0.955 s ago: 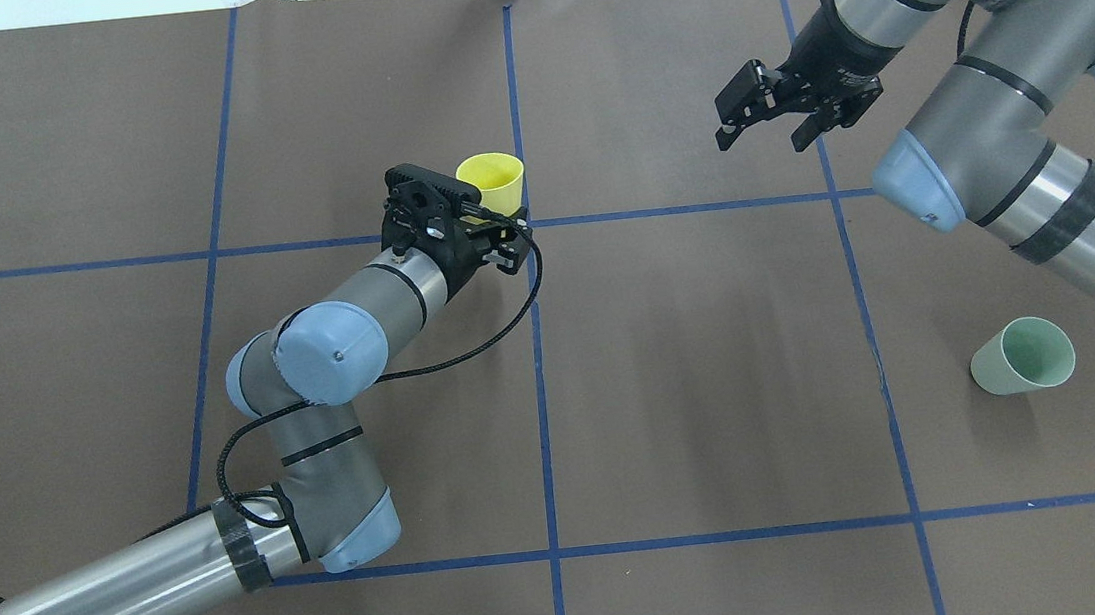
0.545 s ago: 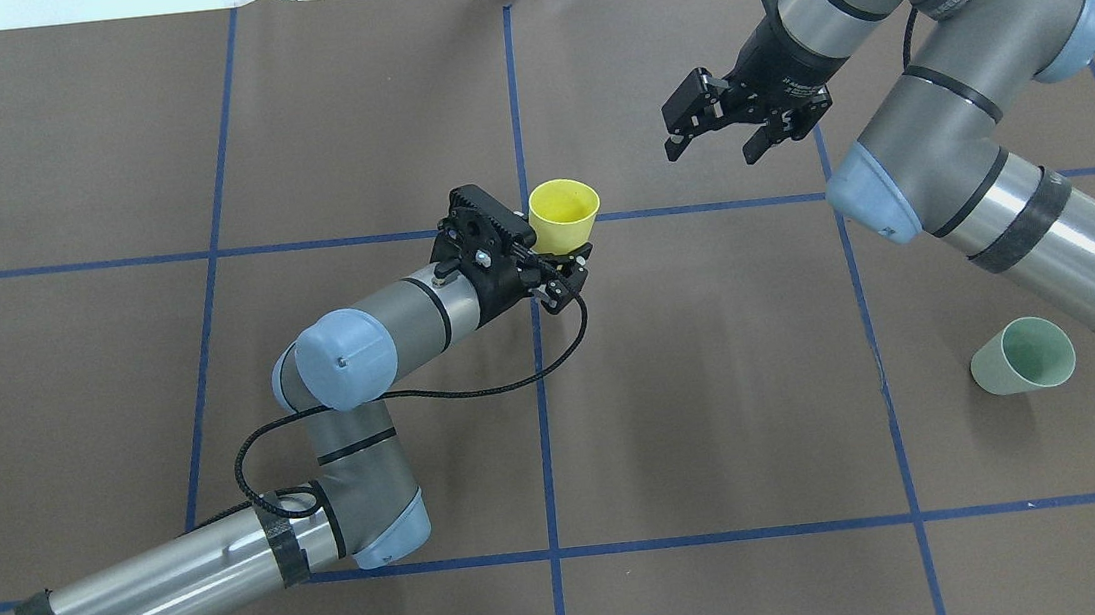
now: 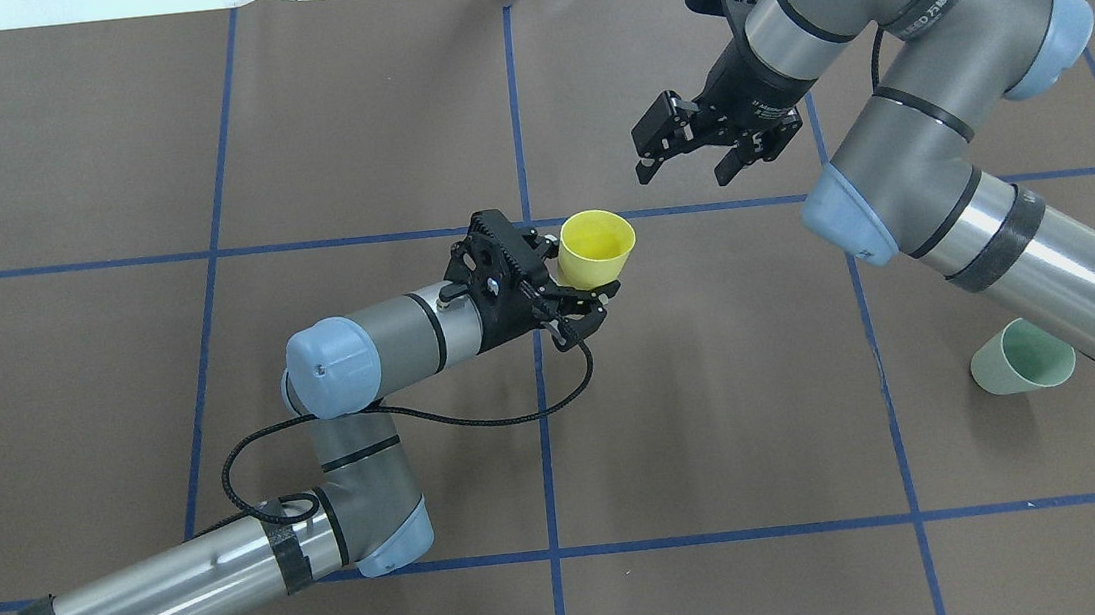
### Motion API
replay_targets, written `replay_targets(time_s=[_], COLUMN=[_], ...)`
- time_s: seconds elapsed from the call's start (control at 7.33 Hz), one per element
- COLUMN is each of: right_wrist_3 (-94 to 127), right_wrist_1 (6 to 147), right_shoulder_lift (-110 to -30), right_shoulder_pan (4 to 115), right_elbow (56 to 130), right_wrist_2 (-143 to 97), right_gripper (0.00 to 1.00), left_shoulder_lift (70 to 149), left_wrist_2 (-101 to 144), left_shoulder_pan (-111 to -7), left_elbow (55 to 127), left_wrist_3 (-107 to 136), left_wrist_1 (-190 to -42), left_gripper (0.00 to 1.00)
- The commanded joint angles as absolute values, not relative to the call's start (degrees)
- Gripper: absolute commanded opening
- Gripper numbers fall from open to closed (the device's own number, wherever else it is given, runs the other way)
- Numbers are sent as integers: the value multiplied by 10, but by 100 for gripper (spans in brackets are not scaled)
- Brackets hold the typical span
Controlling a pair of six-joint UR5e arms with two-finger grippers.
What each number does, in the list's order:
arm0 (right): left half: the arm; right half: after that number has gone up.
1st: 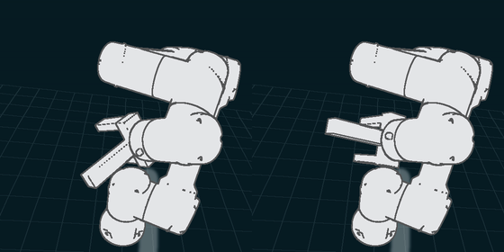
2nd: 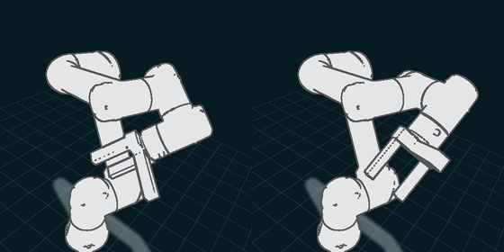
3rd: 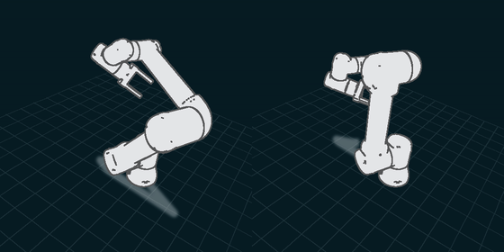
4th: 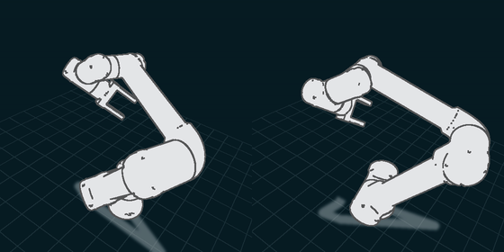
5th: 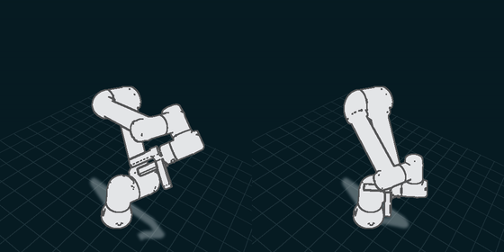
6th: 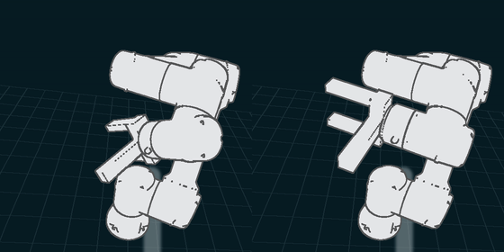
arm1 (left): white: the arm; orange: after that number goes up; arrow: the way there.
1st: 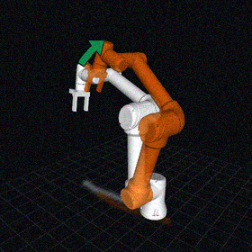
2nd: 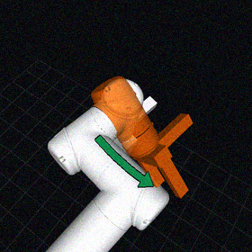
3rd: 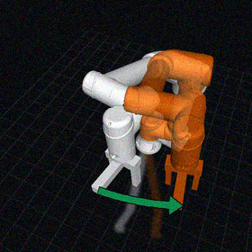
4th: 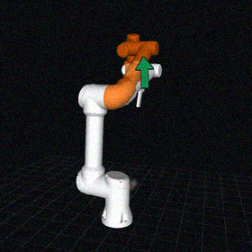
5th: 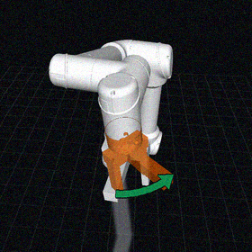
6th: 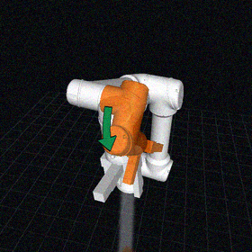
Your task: Transfer and stack yellow cup on green cup
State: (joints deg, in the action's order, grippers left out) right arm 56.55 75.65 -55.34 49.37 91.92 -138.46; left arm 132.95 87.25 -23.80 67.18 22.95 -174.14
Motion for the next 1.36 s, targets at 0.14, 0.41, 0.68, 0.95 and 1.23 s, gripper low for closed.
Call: replay_targets(time_s=[0.14, 0.41, 0.68, 0.95, 1.23], right_wrist_3=[591, 592, 593, 595, 596], right_wrist_1=[757, 757, 757, 757, 748], right_shoulder_lift=[-554, -554, -555, -554, -554], right_shoulder_pan=[457, 444, 444, 440, 440], right_elbow=[923, 923, 922, 922, 921], right_wrist_2=[-1390, -1390, -1390, -1390, -1390], right_gripper=[98, 98, 84, 66, 64], left_shoulder_lift=[1323, 1325, 1325, 1326, 1327], left_wrist_2=[871, 871, 870, 870, 870], left_shoulder_pan=[-235, -232, -226, -225, -225], left_elbow=[679, 679, 679, 679, 680], left_wrist_3=[229, 229, 229, 230, 235], left_wrist_1=[-1753, -1753, -1753, -1753, -1753], left_gripper=[61, 62, 62, 62, 62])
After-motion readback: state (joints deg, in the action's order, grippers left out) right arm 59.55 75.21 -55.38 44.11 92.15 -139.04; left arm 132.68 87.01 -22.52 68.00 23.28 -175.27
